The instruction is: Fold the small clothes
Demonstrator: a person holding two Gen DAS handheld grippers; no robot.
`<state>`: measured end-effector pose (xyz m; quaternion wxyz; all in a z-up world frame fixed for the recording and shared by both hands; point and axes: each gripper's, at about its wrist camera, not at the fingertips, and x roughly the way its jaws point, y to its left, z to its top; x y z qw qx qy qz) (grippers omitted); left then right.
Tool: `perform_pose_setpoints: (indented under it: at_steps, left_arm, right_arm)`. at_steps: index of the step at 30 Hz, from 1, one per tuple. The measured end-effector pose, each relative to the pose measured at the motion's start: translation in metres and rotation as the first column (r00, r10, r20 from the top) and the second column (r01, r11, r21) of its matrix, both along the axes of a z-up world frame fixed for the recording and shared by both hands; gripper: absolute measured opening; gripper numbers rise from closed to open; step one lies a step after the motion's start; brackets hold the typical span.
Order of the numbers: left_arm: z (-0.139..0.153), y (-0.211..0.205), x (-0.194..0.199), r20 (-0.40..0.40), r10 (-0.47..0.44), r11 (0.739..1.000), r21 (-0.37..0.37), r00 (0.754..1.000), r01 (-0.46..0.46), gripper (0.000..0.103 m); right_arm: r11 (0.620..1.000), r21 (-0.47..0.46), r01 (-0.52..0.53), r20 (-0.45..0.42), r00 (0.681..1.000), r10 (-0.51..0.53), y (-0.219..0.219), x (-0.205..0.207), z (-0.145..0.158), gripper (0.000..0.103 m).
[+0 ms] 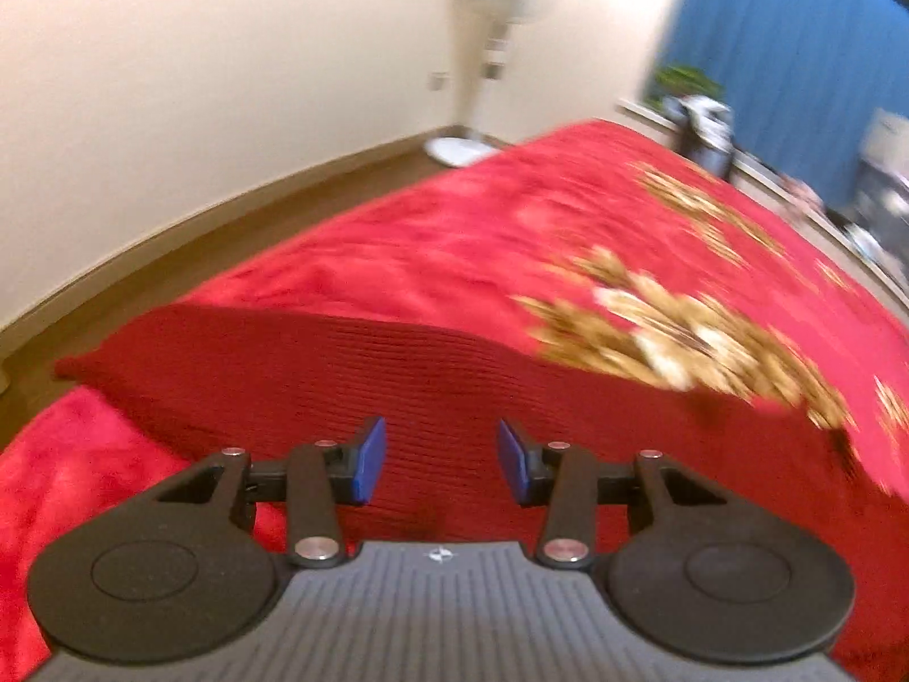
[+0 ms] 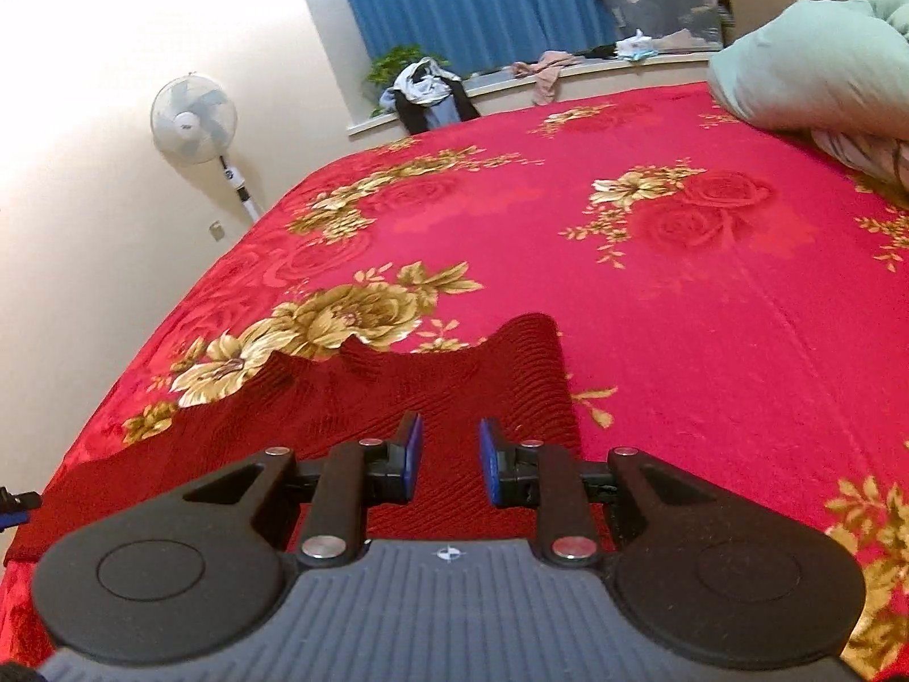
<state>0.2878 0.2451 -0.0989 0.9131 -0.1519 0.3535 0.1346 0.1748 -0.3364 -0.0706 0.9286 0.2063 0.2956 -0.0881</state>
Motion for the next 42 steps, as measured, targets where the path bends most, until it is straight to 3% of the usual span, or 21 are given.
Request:
perform_pose_setpoints:
  at_steps: [5, 11, 15, 20, 26, 31, 35, 38, 42]
  left_arm:
    - [-0.006, 0.066, -0.004, -0.026, 0.142, 0.978, -0.148, 0.989, -0.145, 0.051]
    - [-0.025, 0.118, -0.012, -0.092, 0.260, 0.899, -0.340, 0.961, -0.275, 0.052]
    - [-0.035, 0.136, -0.019, -0.123, 0.309, 0.855, -0.398, 0.943, -0.333, 0.052]
    - [-0.045, 0.145, -0.024, -0.143, 0.344, 0.817, -0.442, 0.928, -0.370, 0.052]
    - [-0.049, 0.145, -0.019, -0.131, 0.356, 0.814, -0.443, 0.925, -0.376, 0.050]
    - [-0.047, 0.139, -0.019, -0.131, 0.359, 0.830, -0.407, 0.924, -0.381, 0.047]
    - [-0.047, 0.140, -0.018, -0.130, 0.376, 0.839, -0.372, 0.918, -0.396, 0.019]
    - [-0.036, 0.129, -0.014, -0.085, 0.368, 0.877, -0.298, 0.926, -0.376, 0.015]
    - [0.005, 0.086, -0.009, 0.070, 0.280, 0.954, -0.133, 0.957, -0.270, 0.012]
  right_arm:
    - [1.000, 0.007, -0.007, -0.007, 1.000, 0.007, 0.002, 0.003, -0.002, 0.024]
    - [1.000, 0.018, -0.010, -0.020, 1.000, 0.011, 0.004, 0.005, -0.006, 0.024]
    - [1.000, 0.025, -0.010, -0.026, 1.000, 0.011, 0.003, 0.006, -0.008, 0.024]
    - [0.999, 0.035, -0.009, -0.036, 0.999, 0.010, 0.003, 0.007, -0.011, 0.024]
    - [0.999, 0.040, -0.010, -0.053, 0.999, 0.013, 0.004, 0.009, -0.014, 0.024]
    - [0.998, 0.054, -0.013, -0.057, 0.998, 0.016, 0.003, 0.009, -0.017, 0.024]
    - [0.998, 0.051, -0.025, -0.062, 0.998, 0.028, 0.005, 0.010, -0.017, 0.024]
    - [0.998, 0.050, -0.030, -0.065, 0.997, 0.033, 0.005, 0.011, -0.018, 0.024]
    - [0.998, 0.048, -0.030, -0.069, 0.997, 0.034, 0.006, 0.012, -0.019, 0.024]
